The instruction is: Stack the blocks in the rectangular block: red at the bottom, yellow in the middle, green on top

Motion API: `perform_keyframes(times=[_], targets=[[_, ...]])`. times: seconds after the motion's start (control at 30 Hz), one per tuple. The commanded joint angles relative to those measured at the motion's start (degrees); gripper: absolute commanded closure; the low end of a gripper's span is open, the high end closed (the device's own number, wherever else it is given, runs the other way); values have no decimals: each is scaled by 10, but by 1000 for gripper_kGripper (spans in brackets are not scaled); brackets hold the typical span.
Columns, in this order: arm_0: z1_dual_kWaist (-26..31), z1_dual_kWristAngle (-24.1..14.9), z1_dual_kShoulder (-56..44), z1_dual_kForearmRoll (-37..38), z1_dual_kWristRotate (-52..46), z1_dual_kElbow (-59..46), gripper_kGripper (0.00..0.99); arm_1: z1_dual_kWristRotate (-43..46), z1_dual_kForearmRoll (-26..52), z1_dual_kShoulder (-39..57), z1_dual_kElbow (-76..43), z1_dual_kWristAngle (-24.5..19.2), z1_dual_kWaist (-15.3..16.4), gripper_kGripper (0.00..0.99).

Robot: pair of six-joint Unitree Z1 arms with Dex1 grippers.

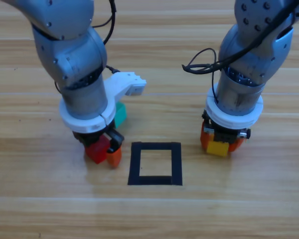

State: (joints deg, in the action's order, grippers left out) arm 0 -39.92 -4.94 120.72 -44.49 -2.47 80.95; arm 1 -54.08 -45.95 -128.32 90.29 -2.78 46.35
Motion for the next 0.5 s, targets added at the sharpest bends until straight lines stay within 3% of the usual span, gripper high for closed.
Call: perform_keyframes(times=[0.03, 0.13, 0.3, 0.37, 0.5], targets=[[-15, 1, 30, 14, 3, -12, 51, -2, -4, -20, -9, 5, -9, 705], [-15, 1, 32, 15, 4, -13, 90, -1, -5, -4, -13, -1, -9, 801], [-14, 2, 34, 27, 6, -31, 260, 12, -21, 61, -27, -21, -9, 801], [-14, 2, 33, 37, 7, -45, 373, 20, -34, 87, -28, -24, -9, 801], [-12, 1, 26, 40, 5, -51, 691, 43, -50, 120, -28, -28, -9, 801]])
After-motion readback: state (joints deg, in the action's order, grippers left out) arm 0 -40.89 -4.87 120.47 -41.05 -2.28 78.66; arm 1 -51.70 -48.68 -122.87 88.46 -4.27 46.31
